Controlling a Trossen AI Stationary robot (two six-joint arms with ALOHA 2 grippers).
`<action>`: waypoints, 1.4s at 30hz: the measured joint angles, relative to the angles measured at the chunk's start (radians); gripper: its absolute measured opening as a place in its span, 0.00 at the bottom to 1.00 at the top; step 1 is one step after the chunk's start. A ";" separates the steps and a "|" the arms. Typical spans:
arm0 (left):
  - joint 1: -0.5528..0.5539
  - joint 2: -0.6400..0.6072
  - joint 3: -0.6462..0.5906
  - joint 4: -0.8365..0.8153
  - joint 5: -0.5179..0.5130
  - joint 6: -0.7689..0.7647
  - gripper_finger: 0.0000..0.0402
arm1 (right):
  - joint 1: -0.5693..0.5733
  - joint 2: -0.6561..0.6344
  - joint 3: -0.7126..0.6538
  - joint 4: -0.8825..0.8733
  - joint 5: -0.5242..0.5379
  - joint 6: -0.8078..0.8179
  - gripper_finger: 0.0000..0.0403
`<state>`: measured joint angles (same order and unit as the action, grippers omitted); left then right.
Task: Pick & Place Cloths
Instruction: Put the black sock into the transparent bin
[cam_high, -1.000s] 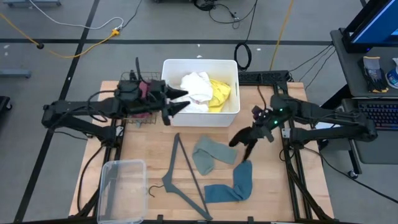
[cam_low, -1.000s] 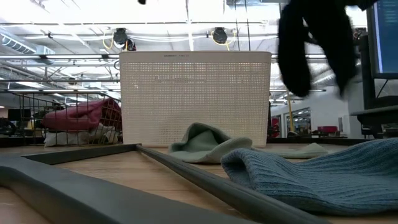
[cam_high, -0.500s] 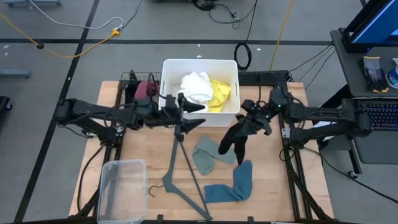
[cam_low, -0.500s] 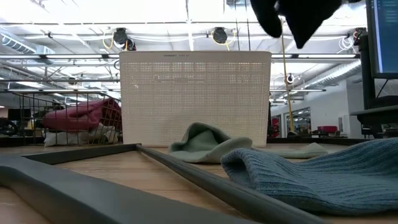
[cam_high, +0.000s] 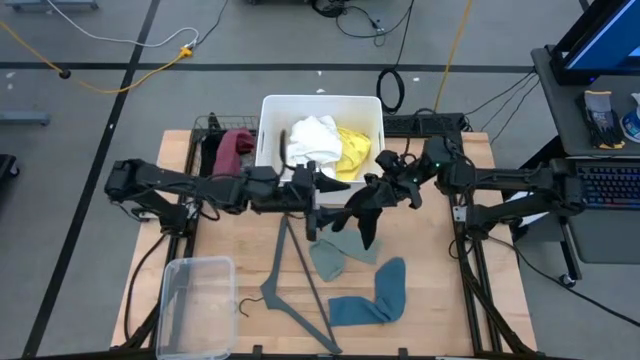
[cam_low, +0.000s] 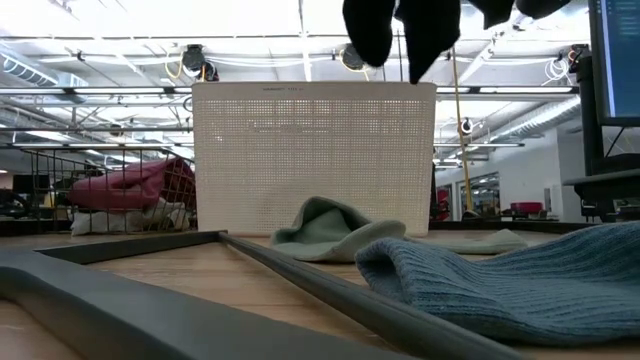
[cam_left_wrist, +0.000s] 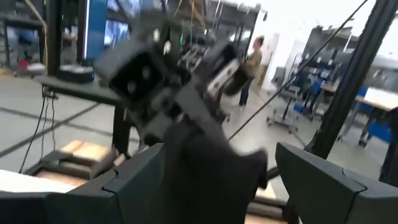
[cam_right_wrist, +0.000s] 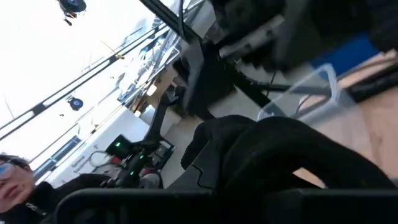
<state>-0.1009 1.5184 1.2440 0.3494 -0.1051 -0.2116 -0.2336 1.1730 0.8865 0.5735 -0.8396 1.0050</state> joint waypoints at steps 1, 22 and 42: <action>0.000 0.010 0.018 -0.024 0.000 0.000 0.77 | -0.001 0.000 0.008 0.000 0.004 -0.010 0.00; 0.002 0.079 0.097 -0.090 -0.001 -0.064 0.77 | 0.000 0.000 0.088 -0.010 0.202 -0.247 0.00; 0.041 0.136 0.096 0.070 0.074 -0.094 0.77 | 0.001 0.000 0.088 0.055 0.436 -0.420 0.00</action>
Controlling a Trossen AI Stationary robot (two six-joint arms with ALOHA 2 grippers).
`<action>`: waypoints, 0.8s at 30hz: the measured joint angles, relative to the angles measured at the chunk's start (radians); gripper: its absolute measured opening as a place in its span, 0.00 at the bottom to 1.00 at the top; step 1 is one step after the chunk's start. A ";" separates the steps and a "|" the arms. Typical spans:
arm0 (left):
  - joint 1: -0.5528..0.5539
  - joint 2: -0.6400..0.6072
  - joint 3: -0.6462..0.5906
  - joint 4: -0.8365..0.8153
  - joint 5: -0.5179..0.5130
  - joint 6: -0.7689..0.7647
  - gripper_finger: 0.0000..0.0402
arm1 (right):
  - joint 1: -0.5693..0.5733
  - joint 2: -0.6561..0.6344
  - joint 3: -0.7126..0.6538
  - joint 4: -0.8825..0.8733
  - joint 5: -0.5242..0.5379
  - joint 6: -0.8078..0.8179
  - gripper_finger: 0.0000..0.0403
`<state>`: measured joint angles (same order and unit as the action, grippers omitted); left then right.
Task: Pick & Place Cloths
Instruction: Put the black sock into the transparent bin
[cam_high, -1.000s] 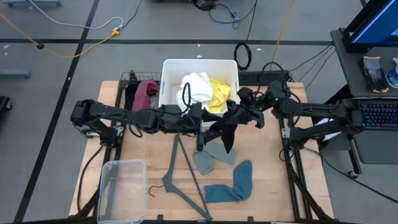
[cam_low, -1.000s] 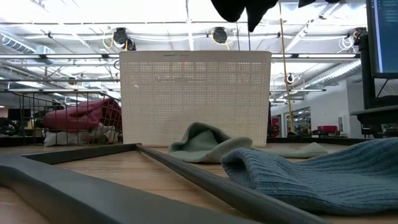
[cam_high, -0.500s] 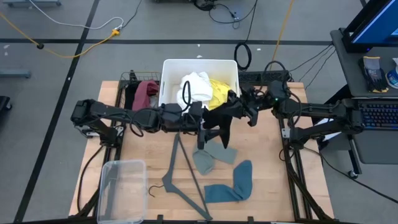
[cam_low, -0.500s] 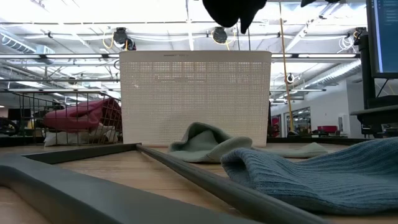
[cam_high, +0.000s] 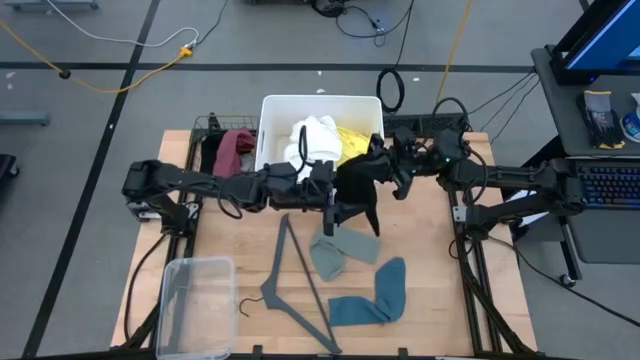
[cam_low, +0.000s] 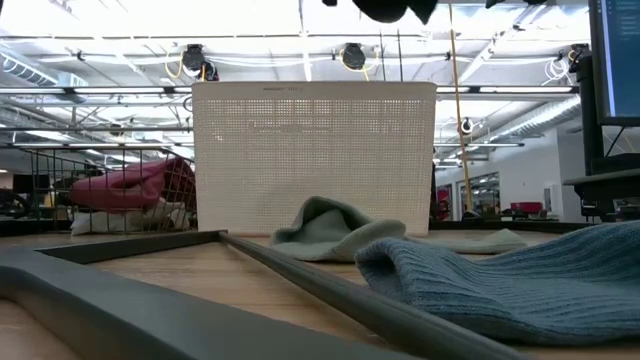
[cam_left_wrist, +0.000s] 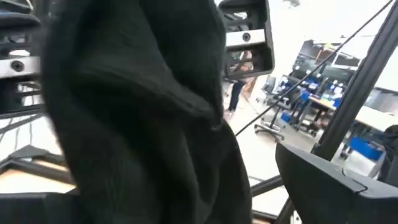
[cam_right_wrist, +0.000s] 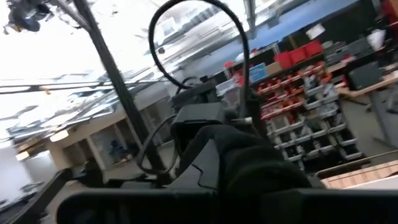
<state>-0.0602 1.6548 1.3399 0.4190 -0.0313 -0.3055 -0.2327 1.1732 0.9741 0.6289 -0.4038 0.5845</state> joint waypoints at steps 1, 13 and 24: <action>0.004 0.012 0.005 0.012 0.007 -0.006 0.77 | 0.000 0.000 0.000 -0.001 0.013 -0.007 0.00; 0.024 0.042 0.032 0.048 0.049 -0.018 0.60 | 0.001 0.000 0.000 -0.012 0.037 -0.054 0.00; 0.046 0.042 0.032 0.045 0.062 -0.075 0.03 | 0.001 0.000 0.000 -0.013 -0.017 -0.102 0.05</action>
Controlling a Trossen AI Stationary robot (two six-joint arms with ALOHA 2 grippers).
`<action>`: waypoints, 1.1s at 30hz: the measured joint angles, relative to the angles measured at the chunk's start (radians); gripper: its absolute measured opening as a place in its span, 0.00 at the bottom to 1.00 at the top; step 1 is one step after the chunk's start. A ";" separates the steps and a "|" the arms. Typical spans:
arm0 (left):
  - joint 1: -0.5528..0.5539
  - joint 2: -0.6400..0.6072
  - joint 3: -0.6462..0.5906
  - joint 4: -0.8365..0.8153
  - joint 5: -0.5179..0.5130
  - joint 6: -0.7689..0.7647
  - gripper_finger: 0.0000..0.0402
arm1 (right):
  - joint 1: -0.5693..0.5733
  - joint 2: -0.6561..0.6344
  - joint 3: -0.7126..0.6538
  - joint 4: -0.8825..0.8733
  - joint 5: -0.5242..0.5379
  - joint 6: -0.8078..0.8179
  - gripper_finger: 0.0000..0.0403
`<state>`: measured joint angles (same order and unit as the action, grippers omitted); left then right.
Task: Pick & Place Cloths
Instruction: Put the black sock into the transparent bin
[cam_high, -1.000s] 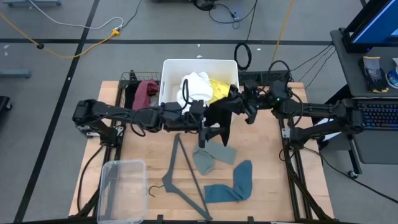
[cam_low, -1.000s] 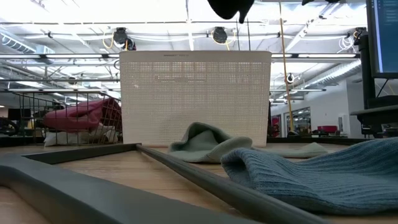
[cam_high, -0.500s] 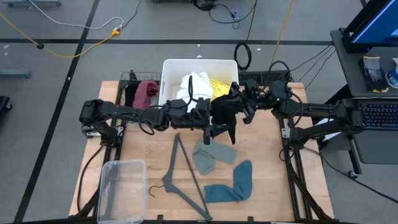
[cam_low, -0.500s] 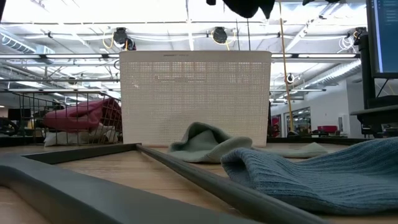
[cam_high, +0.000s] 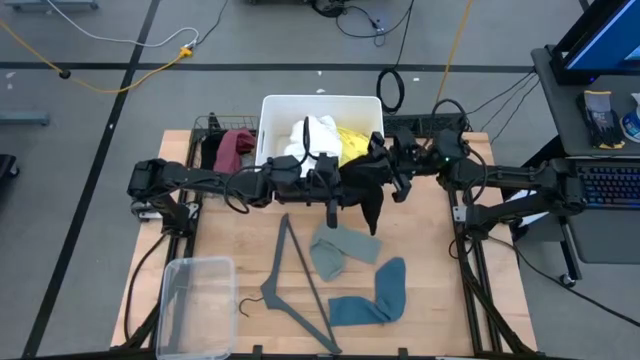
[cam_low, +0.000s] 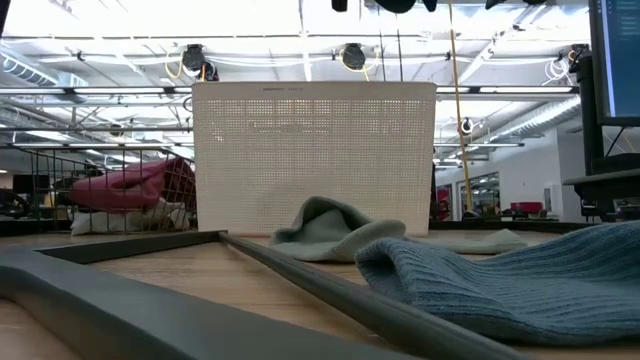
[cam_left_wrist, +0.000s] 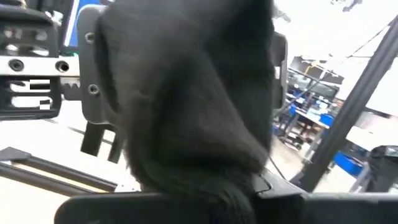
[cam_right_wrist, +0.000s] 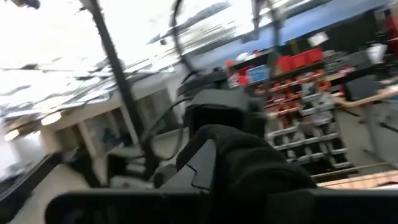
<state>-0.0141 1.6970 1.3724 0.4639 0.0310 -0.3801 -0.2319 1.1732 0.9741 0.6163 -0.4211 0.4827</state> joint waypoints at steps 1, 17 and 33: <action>0.001 0.000 0.000 -0.006 0.014 -0.007 0.04 | 0.000 0.000 0.000 0.000 -0.028 -0.003 0.06; -0.070 -0.093 -0.002 -0.393 0.120 -0.258 0.01 | -0.024 -0.082 -0.001 -0.211 -0.505 0.135 0.38; -0.254 -0.307 0.053 -0.936 -0.121 -0.727 0.00 | -0.023 -0.171 -0.019 -0.403 -0.680 0.026 0.39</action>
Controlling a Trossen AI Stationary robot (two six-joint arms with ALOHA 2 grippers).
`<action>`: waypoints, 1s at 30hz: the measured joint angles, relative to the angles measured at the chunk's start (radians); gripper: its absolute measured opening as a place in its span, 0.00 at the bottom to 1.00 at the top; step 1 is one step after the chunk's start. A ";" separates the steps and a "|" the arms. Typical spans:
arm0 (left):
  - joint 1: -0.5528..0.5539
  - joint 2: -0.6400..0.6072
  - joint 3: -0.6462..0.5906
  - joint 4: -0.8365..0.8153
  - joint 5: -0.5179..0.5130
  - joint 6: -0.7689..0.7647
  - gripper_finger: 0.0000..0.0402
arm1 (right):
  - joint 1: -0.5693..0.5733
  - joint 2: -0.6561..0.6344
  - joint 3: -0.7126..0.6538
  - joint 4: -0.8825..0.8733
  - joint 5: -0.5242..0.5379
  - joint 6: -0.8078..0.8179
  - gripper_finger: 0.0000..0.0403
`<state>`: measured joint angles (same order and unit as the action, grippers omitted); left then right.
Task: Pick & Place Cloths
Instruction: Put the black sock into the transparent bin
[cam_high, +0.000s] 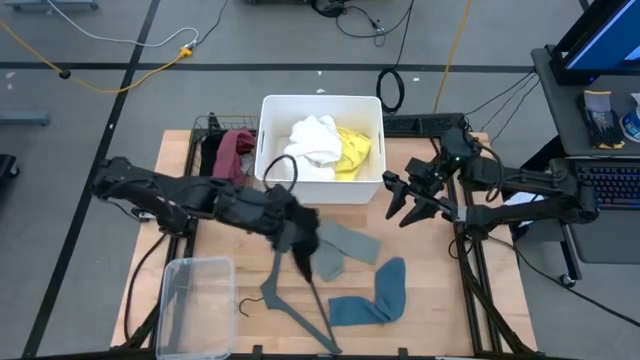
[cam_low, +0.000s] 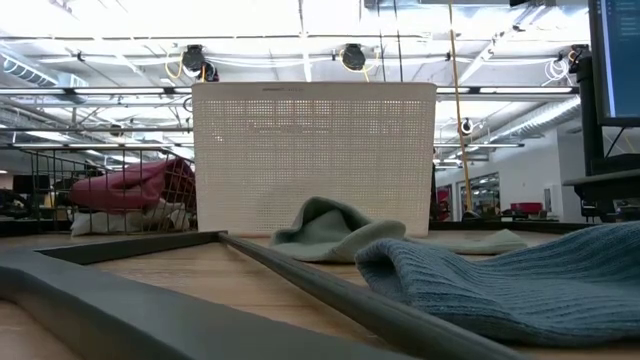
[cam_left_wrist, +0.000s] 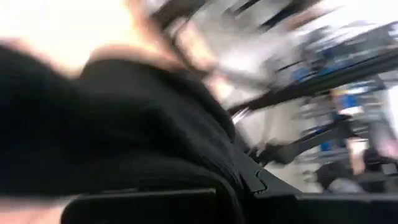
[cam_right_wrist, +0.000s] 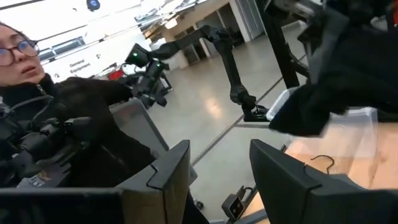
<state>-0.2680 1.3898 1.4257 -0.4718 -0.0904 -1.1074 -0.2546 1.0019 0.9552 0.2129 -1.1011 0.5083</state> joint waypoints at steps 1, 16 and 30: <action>-0.016 -0.002 0.026 -0.085 -0.002 -0.047 0.00 | 0.000 -0.001 -0.007 0.002 0.000 -0.002 0.39; -0.184 0.011 0.254 -0.817 0.063 -0.617 0.00 | -0.001 -0.029 -0.118 -0.001 0.002 -0.078 0.40; -0.360 0.051 0.237 -1.100 0.194 -0.975 0.00 | -0.042 -0.118 -0.217 0.003 0.059 -0.082 0.38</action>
<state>-0.6285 1.4410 1.6631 -1.5723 0.1039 -2.0823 -0.2971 0.8844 0.7384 0.2161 -1.0423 0.4264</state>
